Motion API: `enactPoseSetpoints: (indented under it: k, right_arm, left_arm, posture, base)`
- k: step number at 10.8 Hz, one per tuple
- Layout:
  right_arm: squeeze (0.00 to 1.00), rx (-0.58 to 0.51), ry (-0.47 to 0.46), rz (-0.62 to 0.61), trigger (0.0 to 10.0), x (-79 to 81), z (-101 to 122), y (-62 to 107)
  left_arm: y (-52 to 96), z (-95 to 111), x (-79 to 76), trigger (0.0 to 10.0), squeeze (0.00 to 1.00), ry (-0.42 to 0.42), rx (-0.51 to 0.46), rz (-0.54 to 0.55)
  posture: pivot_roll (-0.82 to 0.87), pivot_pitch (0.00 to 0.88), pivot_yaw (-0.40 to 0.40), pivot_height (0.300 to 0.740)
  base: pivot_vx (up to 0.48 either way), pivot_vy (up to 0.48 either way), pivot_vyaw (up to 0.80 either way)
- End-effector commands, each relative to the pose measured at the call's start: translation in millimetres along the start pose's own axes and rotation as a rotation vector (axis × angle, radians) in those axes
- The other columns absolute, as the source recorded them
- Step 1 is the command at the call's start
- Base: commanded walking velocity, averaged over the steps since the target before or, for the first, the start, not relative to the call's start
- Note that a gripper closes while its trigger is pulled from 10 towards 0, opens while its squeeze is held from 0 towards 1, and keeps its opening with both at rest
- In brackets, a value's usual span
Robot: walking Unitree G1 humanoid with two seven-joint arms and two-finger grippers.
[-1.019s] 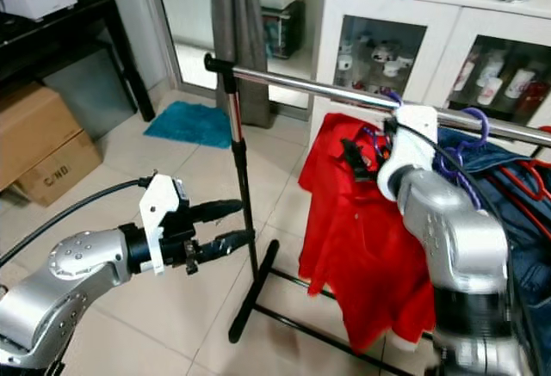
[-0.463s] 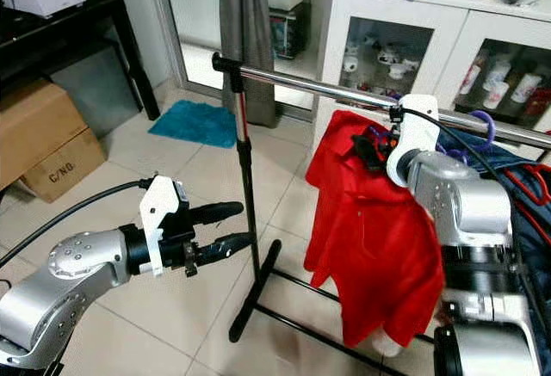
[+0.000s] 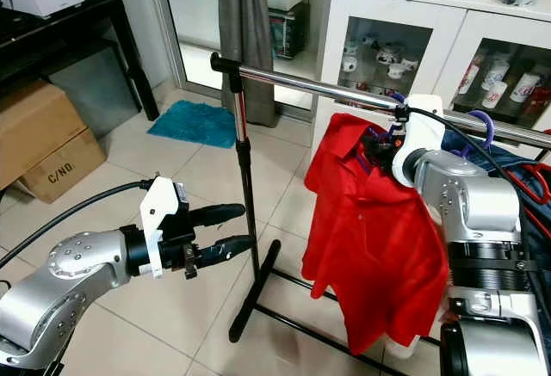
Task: Hang hanger
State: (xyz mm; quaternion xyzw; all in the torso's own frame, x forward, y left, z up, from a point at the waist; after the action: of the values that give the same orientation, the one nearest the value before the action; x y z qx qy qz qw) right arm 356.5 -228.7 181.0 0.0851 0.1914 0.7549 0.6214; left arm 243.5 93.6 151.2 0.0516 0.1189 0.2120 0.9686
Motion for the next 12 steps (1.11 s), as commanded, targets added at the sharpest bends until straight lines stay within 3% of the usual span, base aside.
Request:
enactPoseSetpoints:
  k: [1,5,9,12]
  right_arm:
    - [0.0,-0.007,-0.004,0.001,0.0,-1.9,2,2.8]
    - [0.0,0.008,-0.006,0.031,0.0,3.5,-3,2.4]
    - [0.0,0.008,-0.014,0.035,0.0,4.8,-6,4.4]
    - [0.0,-0.003,-0.025,0.035,0.0,6.2,-7,7.2]
  left_arm:
    - [-1.9,0,0.7,10.0,0.0,-0.007,0.016,-0.01]
    - [-3.7,2,1.6,10.0,0.0,-0.022,0.01,-0.014]
    - [-5.6,23,4.7,10.0,0.0,-0.069,-0.108,0.003]
    - [-5.5,23,4.3,10.0,0.0,-0.07,-0.107,0.001]
  posture:
    - [-0.03,0.0,0.033,0.74]
    - [-0.03,0.0,0.033,0.74]
    - [-0.04,0.0,0.043,0.74]
    - [-0.04,0.0,0.056,0.74]
  base:
    - [0.0,0.0,0.0]
    - [0.0,0.0,0.0]
    - [0.0,0.0,0.0]
    - [0.0,0.0,0.0]
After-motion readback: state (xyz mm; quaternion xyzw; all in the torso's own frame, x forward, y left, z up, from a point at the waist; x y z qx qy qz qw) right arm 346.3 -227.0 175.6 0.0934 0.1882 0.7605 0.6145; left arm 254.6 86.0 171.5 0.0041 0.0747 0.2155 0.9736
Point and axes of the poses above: a point about 5 cm out from each wrist's last joint towards the gripper, its own y axis pointing back from the gripper into the wrist, its own z axis along the axis of the wrist's last joint, x = y × z, the point moved 2 cm from there along -y, pointing out of the wrist towards the gripper, and after that the axes turned 10 degrees about y, right-handed, at the moved point
